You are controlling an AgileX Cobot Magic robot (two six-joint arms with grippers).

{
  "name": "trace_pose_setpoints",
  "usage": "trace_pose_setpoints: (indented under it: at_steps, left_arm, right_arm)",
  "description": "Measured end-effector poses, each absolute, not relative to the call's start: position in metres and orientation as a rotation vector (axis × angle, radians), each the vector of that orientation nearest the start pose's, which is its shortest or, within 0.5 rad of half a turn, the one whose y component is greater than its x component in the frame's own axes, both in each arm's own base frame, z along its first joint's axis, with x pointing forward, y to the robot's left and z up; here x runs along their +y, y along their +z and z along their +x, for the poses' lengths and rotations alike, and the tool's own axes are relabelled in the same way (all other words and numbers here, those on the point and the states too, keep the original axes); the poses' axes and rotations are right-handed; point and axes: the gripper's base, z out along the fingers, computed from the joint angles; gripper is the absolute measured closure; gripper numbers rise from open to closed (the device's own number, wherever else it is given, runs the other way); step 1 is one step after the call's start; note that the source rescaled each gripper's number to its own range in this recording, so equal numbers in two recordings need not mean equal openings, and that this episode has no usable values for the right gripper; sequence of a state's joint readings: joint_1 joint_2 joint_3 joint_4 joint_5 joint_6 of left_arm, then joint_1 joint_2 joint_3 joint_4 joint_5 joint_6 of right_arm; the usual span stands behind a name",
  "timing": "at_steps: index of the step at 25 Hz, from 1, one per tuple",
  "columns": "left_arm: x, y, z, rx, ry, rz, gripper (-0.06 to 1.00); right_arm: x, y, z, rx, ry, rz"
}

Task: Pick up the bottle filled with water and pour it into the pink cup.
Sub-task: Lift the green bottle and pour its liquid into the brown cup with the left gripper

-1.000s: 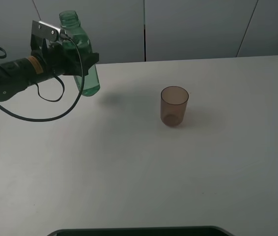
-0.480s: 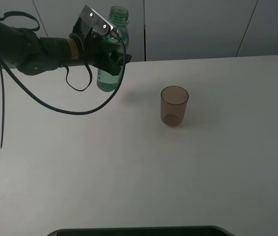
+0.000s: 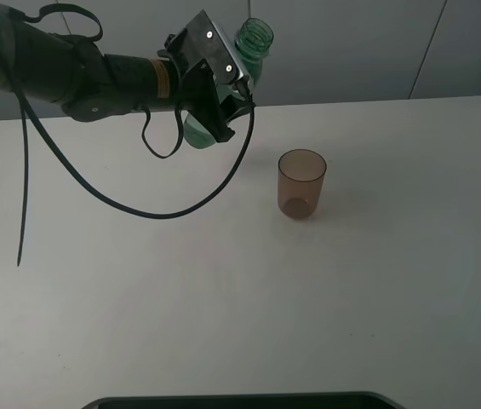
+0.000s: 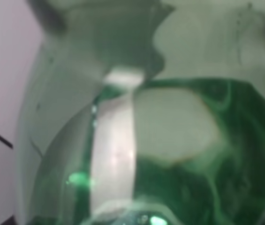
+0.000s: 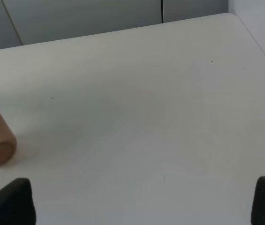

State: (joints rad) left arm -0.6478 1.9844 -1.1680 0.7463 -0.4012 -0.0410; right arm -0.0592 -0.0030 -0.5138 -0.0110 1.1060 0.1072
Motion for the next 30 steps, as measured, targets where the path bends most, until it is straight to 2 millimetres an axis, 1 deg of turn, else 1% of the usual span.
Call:
trace_pose_setpoints:
  at_steps: [4, 18, 24, 27, 30]
  left_arm:
    - [-0.286, 0.175, 0.322, 1.41, -0.186, 1.447, 0.94]
    - [-0.289, 0.174, 0.318, 1.29, -0.08, 1.568, 0.94]
    - [-0.295, 0.17, 0.312, 1.221, 0.008, 1.675, 0.94]
    - [-0.297, 0.171, 0.313, 1.23, 0.029, 1.687, 0.94]
    - [-0.301, 0.171, 0.319, 1.242, 0.068, 1.7, 0.94]
  right_arm:
    - [0.0, 0.277, -0.009, 2.066, 0.016, 0.173]
    - [0.0, 0.277, -0.009, 2.066, 0.016, 0.173]
    - [0.0, 0.277, -0.009, 2.066, 0.016, 0.173]
    - [0.0, 0.277, -0.009, 2.066, 0.016, 0.173]
    - [0.0, 0.277, -0.009, 2.066, 0.016, 0.173]
